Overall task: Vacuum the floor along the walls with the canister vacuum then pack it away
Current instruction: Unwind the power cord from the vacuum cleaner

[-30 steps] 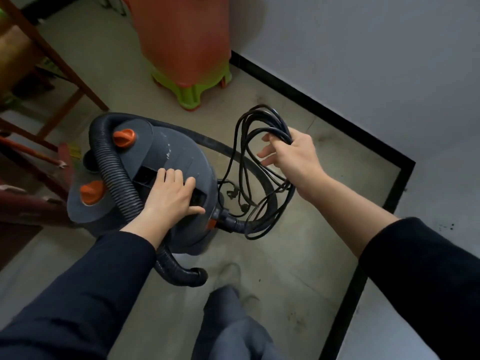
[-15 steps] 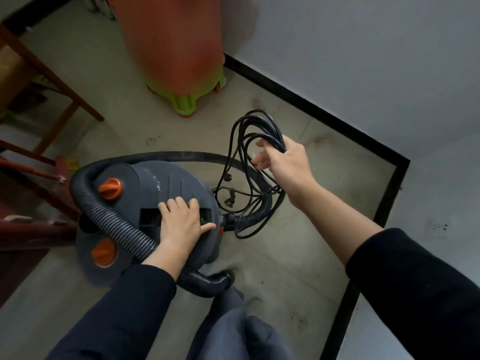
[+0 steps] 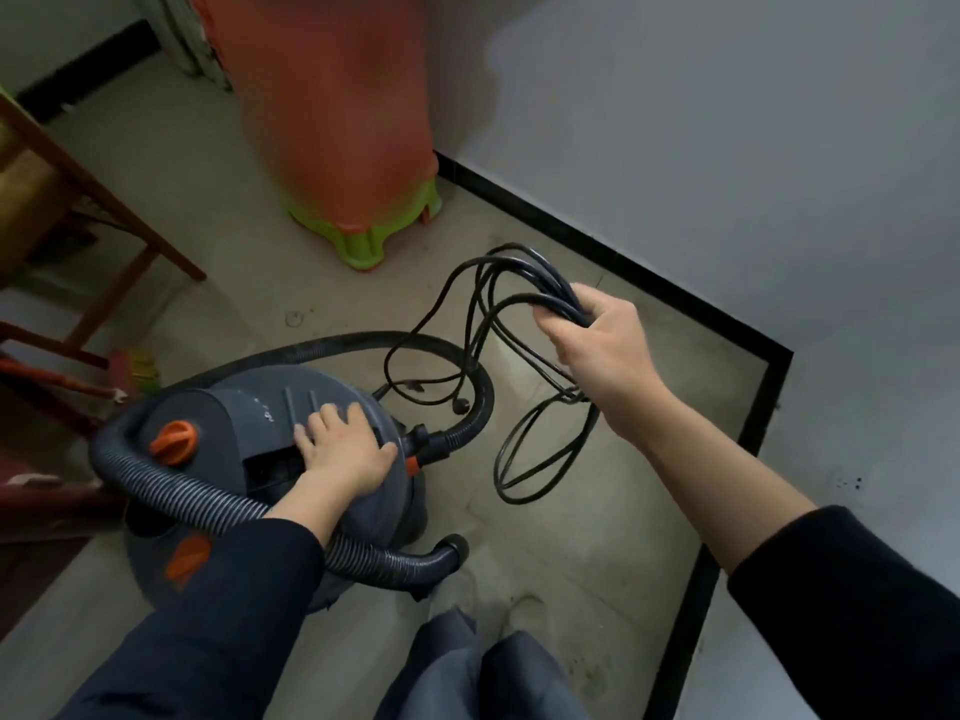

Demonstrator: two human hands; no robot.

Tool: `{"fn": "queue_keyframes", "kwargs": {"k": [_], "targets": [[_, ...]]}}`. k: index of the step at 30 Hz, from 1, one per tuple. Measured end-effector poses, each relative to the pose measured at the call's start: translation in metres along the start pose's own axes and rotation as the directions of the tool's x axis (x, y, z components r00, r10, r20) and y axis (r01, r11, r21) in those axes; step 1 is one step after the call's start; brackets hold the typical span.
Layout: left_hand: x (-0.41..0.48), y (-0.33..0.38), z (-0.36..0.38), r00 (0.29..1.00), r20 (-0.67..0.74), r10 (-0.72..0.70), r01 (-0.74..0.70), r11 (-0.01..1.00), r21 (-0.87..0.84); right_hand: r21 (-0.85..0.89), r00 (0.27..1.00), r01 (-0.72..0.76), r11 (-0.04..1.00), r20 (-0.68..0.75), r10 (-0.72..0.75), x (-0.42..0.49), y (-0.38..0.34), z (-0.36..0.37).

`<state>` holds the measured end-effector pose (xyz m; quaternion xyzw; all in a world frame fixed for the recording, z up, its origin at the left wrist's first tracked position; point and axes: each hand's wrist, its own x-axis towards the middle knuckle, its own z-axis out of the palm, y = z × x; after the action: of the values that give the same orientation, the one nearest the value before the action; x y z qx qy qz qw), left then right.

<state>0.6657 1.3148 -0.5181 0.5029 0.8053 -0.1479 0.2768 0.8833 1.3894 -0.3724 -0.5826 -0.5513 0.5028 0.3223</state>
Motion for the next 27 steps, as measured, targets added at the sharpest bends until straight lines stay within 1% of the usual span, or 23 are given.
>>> {"fn": "queue_keyframes", "kwargs": {"k": [2, 3, 4, 5, 6, 7, 8, 9, 10, 11, 12, 13, 15, 17, 18, 20, 21, 22, 24, 26, 27], "targets": [[-0.012, 0.023, -0.015, 0.987, -0.115, 0.112, -0.135, 0.968, -0.210, 0.003, 0.999, 0.050, 0.999, -0.004, -0.050, -0.007, -0.010, -0.023], [-0.020, 0.037, -0.023, 0.979, -0.156, 0.129, -0.176, 0.921, -0.347, 0.009, 0.998, 0.068, 0.998, -0.009, -0.068, -0.012, -0.015, -0.035], [-0.028, 0.053, -0.032, 0.979, -0.154, 0.132, -0.191, 0.857, -0.479, 0.018, 0.997, 0.080, 0.997, -0.009, -0.080, -0.018, -0.018, -0.046], [-0.039, 0.068, -0.041, 0.986, -0.104, 0.131, -0.168, 0.782, -0.600, 0.018, 0.997, 0.083, 0.996, 0.000, -0.083, -0.025, -0.021, -0.055], [-0.051, 0.083, -0.048, 0.991, -0.016, 0.134, -0.103, 0.672, -0.734, 0.005, 0.997, 0.075, 0.997, 0.018, -0.075, -0.032, -0.022, -0.063], [-0.064, 0.095, -0.055, 0.984, 0.093, 0.155, 0.001, 0.510, -0.860, -0.017, 0.997, 0.064, 0.998, 0.041, -0.063, -0.040, -0.022, -0.069], [-0.079, 0.107, -0.061, 0.958, 0.200, 0.206, 0.122, 0.337, -0.933, -0.038, 0.996, 0.056, 0.998, 0.066, -0.054, -0.048, -0.022, -0.076], [-0.090, 0.114, -0.067, 0.919, 0.272, 0.287, 0.227, 0.179, -0.957, -0.049, 0.995, 0.051, 0.997, 0.093, -0.046, -0.055, -0.021, -0.080], [-0.097, 0.118, -0.070, 0.875, 0.307, 0.374, 0.316, 0.039, -0.948, -0.050, 0.993, 0.044, 0.998, 0.116, -0.038, -0.062, -0.018, -0.083], [-0.104, 0.121, -0.072, 0.835, 0.321, 0.447, 0.394, -0.078, -0.916, -0.046, 0.991, 0.034, 0.998, 0.130, -0.028, -0.069, -0.017, -0.087], [-0.109, 0.123, -0.074, 0.800, 0.322, 0.507, 0.457, -0.167, -0.874, -0.038, 0.991, 0.022, 0.999, 0.134, -0.016, -0.076, -0.015, -0.092], [-0.112, 0.124, -0.075, 0.772, 0.314, 0.553, 0.501, -0.223, -0.836, -0.030, 0.991, 0.010, 0.999, 0.133, -0.006, -0.081, -0.013, -0.096], [-0.117, 0.126, -0.079, 0.735, 0.295, 0.610, 0.548, -0.278, -0.789, -0.049, 0.989, 0.000, 0.999, 0.145, 0.008, -0.089, -0.009, -0.103], [-0.121, 0.132, -0.086, 0.716, 0.285, 0.637, 0.568, -0.295, -0.768, -0.095, 0.983, 0.018, 0.995, 0.184, 0.000, -0.096, -0.006, -0.107], [-0.123, 0.136, -0.090, 0.726, 0.284, 0.626, 0.568, -0.314, -0.761, -0.125, 0.979, 0.034, 0.992, 0.205, -0.008, -0.100, -0.004, -0.108], [-0.124, 0.145, -0.097, 0.775, 0.290, 0.561, 0.548, -0.368, -0.751, -0.195, 0.973, 0.064, 0.979, 0.230, -0.018, -0.106, 0.003, -0.107], [-0.124, 0.149, -0.100, 0.803, 0.305, 0.512, 0.524, -0.363, -0.770, -0.217, 0.972, 0.066, 0.974, 0.234, -0.014, -0.107, 0.007, -0.105], [-0.123, 0.152, -0.100, 0.828, 0.326, 0.456, 0.497, -0.328, -0.803, -0.227, 0.973, 0.057, 0.972, 0.230, -0.003, -0.109, 0.012, -0.103], [-0.121, 0.150, -0.103, 0.848, 0.368, 0.382, 0.462, -0.194, -0.865, -0.226, 0.981, 0.024, 0.974, 0.191, 0.021, -0.107, 0.020, -0.100], [-0.115, 0.143, -0.108, 0.851, 0.387, 0.355, 0.437, -0.070, -0.897, -0.213, 0.991, -0.013, 0.977, 0.130, 0.041, -0.100, 0.023, -0.096], [-0.111, 0.138, -0.113, 0.853, 0.385, 0.352, 0.427, -0.048, -0.903, -0.204, 0.993, -0.024, 0.979, 0.108, 0.047, -0.095, 0.022, -0.092]]}}
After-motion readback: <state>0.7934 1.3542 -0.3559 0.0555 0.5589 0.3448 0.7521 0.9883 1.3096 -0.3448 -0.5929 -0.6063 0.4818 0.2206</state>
